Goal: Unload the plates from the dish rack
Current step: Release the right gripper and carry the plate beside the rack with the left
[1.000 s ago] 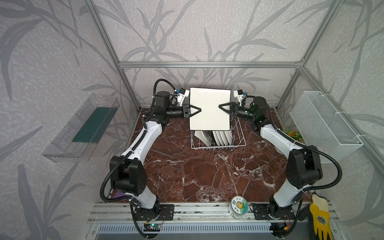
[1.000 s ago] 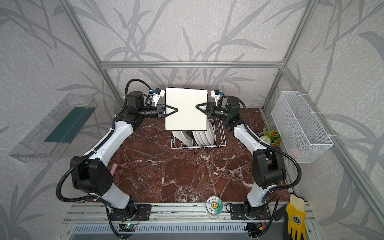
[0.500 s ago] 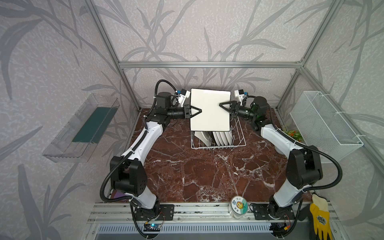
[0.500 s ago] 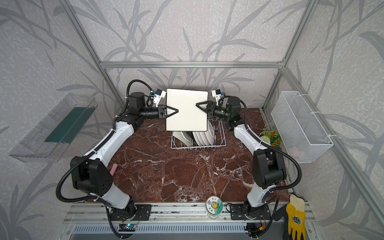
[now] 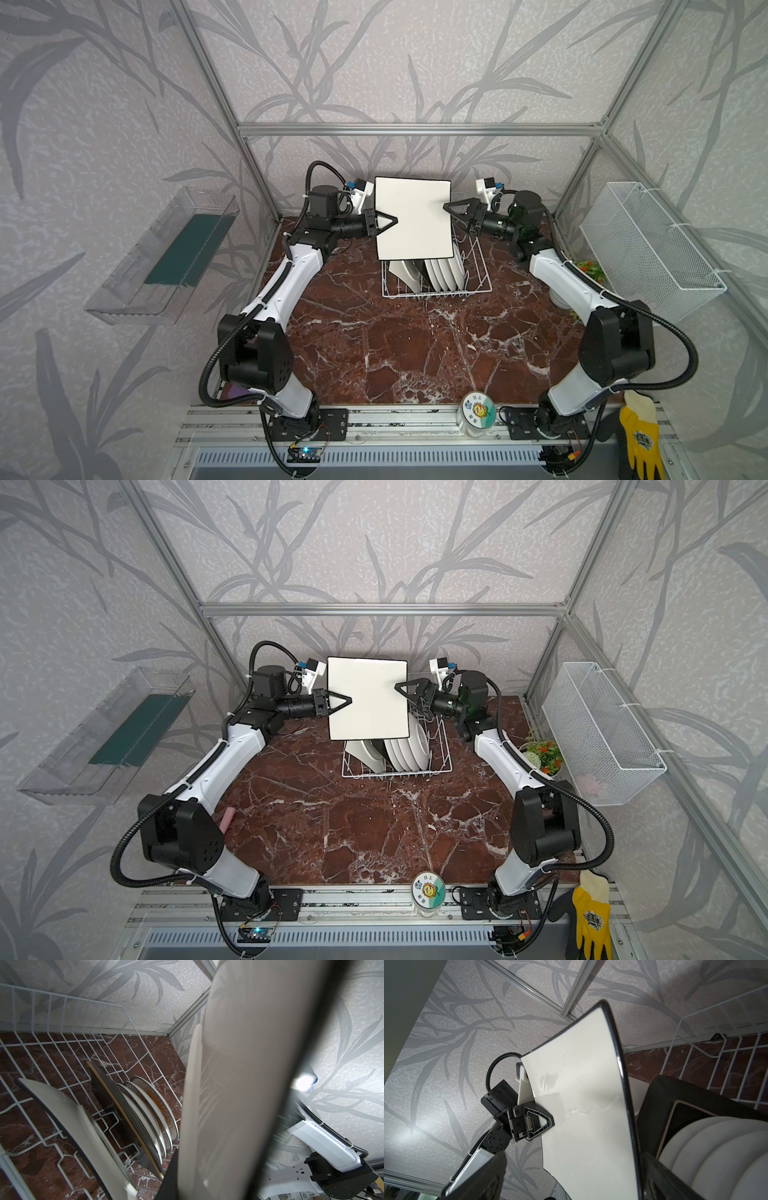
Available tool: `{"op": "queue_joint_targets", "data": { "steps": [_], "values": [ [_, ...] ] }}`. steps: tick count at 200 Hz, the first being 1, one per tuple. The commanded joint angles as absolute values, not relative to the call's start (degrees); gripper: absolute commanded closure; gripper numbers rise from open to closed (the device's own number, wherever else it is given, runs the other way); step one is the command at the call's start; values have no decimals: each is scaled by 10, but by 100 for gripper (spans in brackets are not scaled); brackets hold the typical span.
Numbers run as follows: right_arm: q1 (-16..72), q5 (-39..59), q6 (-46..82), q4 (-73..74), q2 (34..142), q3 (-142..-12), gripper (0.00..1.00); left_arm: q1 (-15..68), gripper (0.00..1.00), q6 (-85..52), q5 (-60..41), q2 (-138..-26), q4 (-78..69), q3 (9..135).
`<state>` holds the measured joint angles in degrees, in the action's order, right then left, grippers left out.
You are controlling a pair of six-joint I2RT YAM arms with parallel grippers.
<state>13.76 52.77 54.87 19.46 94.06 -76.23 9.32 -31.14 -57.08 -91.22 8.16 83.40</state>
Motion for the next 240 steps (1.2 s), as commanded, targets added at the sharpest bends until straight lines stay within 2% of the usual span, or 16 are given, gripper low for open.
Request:
{"op": "queue_joint_targets", "data": {
  "steps": [1,72,126,153,240],
  "values": [
    [135,518,480,130,901,-774,1,76,100,-323,-575,-861,14,860],
    [136,510,345,-6,862,-793,1,34,100,-197,-511,-857,271,996],
    [153,473,239,-107,833,-799,1,-9,100,-165,-459,-838,344,1044],
    [162,458,198,-156,831,-812,1,-22,100,-138,-388,-833,407,1076],
    [196,389,100,-215,814,-807,1,-42,100,-99,-254,-830,495,1075]
  ]
}}
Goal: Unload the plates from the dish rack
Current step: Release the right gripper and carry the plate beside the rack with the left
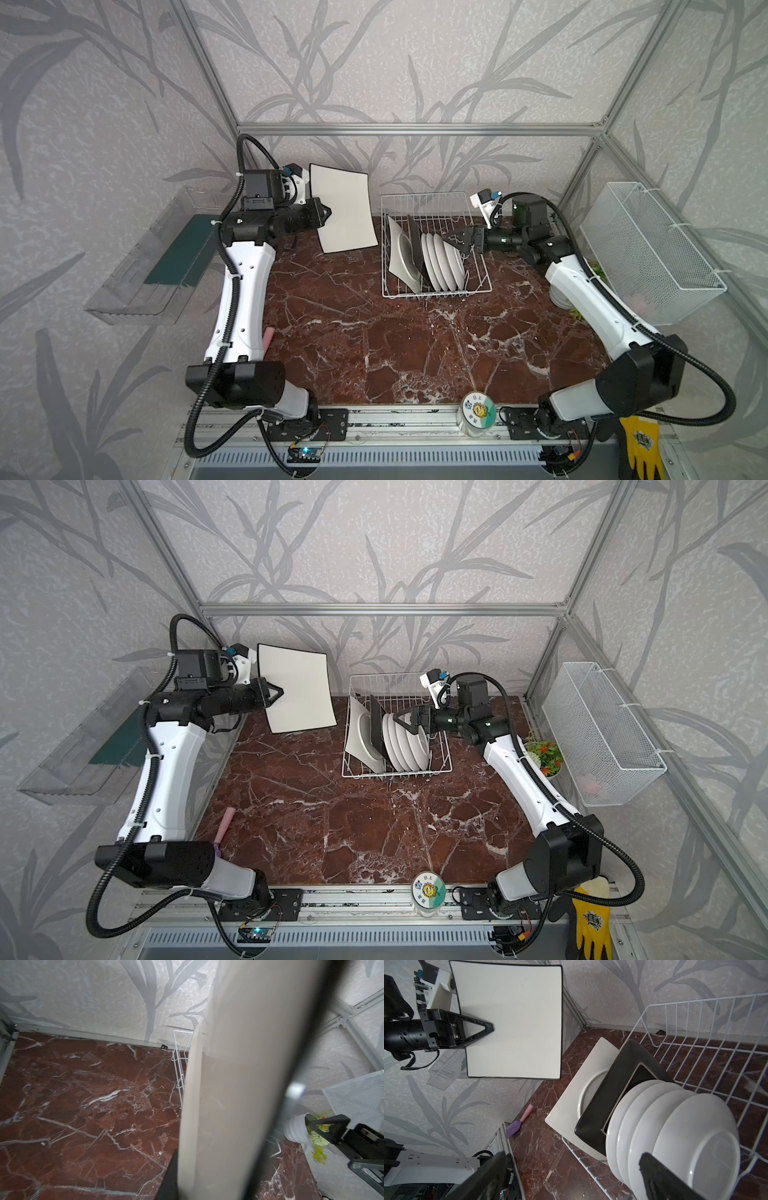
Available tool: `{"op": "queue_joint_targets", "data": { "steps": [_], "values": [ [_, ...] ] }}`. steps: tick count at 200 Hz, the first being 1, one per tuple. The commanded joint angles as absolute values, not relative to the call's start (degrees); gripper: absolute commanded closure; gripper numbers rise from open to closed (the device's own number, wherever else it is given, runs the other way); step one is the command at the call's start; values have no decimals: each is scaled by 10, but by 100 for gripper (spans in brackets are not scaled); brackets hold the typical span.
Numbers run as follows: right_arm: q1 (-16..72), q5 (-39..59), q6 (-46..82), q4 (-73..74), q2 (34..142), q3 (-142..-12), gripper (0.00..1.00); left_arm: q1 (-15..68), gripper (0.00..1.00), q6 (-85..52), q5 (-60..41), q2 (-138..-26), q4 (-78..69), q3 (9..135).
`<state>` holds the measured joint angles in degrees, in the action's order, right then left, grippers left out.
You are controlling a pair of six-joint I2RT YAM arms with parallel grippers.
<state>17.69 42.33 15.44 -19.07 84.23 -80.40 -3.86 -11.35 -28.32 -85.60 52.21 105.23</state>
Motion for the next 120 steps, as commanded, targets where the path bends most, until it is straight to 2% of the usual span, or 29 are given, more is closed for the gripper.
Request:
{"op": "queue_joint_targets", "data": {
  "steps": [1,66,120],
  "values": [
    [197,387,98,-215,814,-806,1,-42,100,-99,-253,-831,495,1074],
    [256,314,20,-230,791,-781,1,-41,100,-51,-214,-853,534,1051],
    [263,285,11,-234,786,-781,1,-42,100,-3,-216,-895,571,1046]
  ]
}}
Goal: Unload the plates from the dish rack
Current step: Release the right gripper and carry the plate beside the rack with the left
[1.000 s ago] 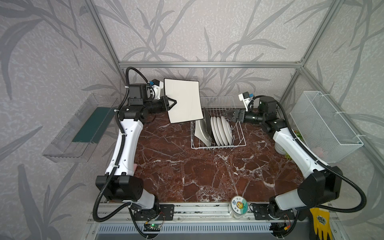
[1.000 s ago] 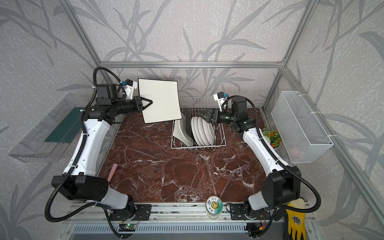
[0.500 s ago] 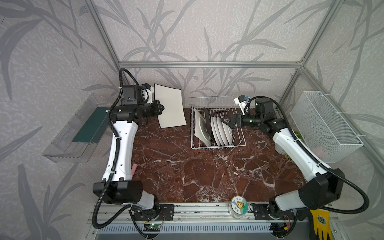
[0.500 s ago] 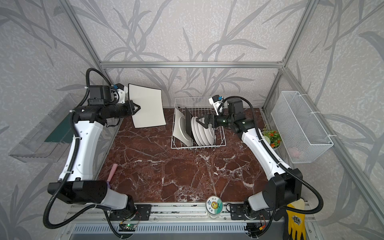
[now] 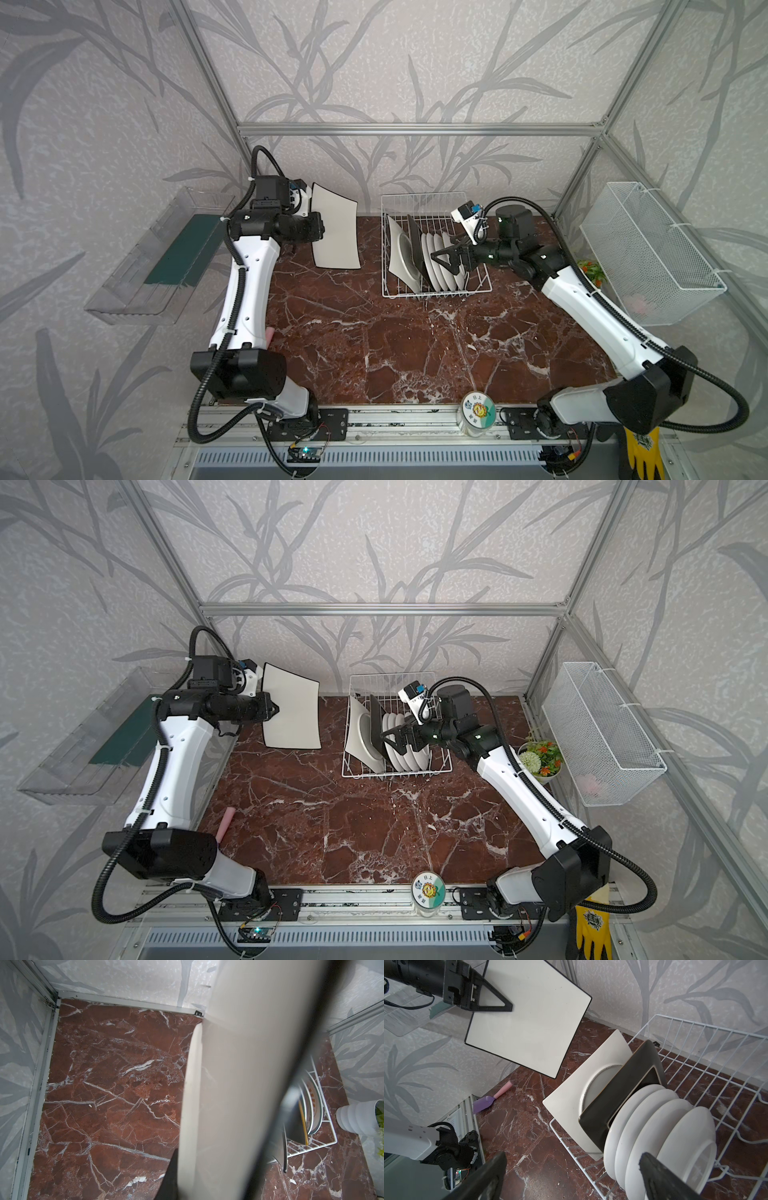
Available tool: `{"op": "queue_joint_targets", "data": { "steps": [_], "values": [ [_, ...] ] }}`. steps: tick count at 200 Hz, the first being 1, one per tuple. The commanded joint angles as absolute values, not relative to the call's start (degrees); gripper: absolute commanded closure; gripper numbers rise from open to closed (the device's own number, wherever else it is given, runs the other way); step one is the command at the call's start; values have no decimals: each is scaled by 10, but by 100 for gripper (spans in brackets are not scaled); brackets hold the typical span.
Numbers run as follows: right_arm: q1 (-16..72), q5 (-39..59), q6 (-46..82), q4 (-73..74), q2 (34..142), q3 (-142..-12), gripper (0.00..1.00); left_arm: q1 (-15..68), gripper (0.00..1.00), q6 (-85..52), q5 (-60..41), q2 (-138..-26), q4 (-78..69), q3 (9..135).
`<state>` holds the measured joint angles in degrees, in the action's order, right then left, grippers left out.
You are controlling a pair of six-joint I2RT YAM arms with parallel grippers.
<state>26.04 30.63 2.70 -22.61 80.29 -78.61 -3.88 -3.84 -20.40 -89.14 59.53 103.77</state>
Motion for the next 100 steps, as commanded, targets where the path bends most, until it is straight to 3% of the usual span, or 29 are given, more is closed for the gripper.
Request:
{"op": "queue_joint_targets", "data": {
  "steps": [1,100],
  "values": [
    [263,285,11,-234,786,-781,1,-43,100,-3,-216,-896,572,1046],
    [264,278,10,-232,777,-771,1,-42,100,-5,-216,-956,556,1006]
  ]
}}
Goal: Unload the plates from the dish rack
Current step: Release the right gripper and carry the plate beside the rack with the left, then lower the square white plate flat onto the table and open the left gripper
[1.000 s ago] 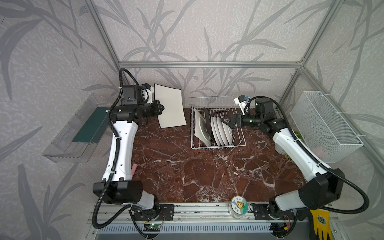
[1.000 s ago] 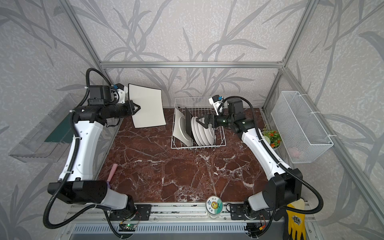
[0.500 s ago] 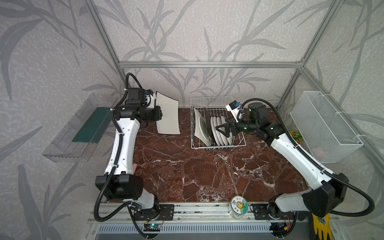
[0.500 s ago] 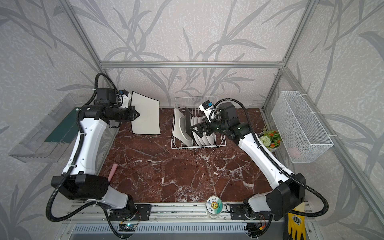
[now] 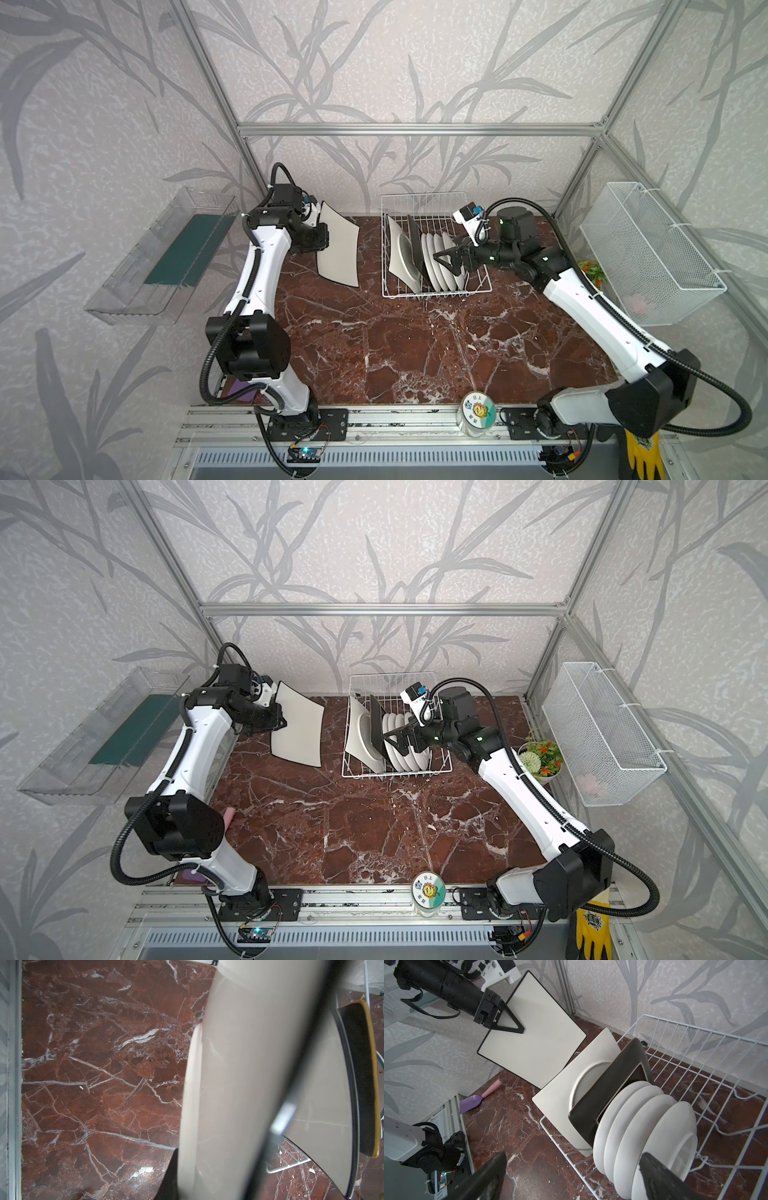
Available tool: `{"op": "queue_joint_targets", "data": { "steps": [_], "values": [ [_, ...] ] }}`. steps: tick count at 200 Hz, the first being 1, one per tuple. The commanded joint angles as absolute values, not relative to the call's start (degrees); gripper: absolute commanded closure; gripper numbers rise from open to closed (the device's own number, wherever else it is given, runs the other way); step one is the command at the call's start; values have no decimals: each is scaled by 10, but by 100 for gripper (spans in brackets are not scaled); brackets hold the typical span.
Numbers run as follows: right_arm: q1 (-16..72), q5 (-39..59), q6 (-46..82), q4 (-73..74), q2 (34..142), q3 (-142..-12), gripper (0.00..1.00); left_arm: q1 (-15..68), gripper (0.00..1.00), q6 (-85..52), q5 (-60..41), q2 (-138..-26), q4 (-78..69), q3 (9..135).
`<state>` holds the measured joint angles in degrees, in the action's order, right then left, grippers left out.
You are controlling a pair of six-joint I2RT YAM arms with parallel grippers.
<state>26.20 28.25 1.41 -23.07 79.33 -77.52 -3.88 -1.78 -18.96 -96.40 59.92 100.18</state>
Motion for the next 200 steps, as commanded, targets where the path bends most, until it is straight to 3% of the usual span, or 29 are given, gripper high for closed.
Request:
{"op": "queue_joint_targets", "data": {
  "steps": [1,103,166,200],
  "values": [
    [264,278,10,-232,778,-771,1,-42,100,-5,-217,-957,555,1006],
    [264,265,11,-249,773,-763,1,-45,100,9,-252,-1021,530,997],
    [264,266,15,-252,779,-767,1,-74,100,17,-363,-1089,549,1032],
    [265,271,14,-257,782,-769,1,-90,100,12,-369,-1115,547,1039]
  ]
}}
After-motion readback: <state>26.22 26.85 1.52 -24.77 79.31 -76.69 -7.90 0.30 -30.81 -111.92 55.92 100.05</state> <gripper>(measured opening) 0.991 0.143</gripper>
